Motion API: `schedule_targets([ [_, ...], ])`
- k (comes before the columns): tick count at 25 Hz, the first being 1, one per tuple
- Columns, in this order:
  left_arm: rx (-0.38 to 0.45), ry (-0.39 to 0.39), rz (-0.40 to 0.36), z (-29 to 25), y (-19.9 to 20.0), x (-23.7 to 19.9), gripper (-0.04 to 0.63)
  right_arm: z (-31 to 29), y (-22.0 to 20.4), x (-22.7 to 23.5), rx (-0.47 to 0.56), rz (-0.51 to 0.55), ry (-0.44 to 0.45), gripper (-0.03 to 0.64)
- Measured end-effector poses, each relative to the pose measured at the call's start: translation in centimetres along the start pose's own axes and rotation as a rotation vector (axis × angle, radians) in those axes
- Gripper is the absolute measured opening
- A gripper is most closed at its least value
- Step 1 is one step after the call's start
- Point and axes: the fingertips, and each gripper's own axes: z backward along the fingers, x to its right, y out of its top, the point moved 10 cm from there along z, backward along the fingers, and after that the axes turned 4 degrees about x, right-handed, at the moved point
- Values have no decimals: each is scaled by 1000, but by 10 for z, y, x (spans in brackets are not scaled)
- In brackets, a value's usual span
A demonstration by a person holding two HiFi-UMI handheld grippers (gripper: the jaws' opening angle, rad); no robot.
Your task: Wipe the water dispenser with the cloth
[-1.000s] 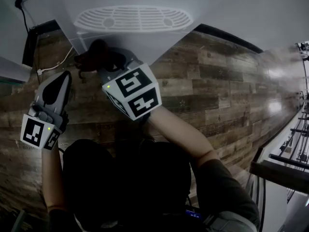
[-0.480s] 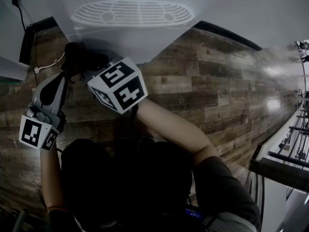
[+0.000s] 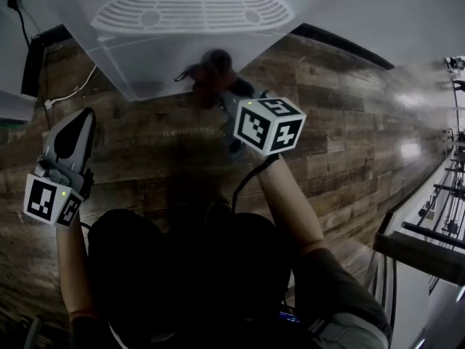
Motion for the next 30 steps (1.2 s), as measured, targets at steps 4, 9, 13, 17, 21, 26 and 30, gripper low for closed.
schedule_targets([
  [4,-3,-20,1,-6,-1,1,17,28,-2,46,41,-60,-157,64],
  [9,-9,-44,-5,-13,-9,-1,17,37,-20,57,17,-95,-203,61],
  [13,-36,-54,16,-19,-23,-2,17,1,-64,0,-136,-1,-2,61],
  [17,-58,-94,21,-24,-32,0,17,-48,-114,-58,-276,96,210,61],
  [21,-77,-92,26,-26,-46,-4,17,-97,-136,-82,-328,201,286,61],
  [26,-113,-89,17,-24,-58,-7,17,-120,-134,-61,-317,265,251,61],
  [30,-130,-84,14,-21,-65,-9,17,-92,-130,-2,-269,125,68,63],
])
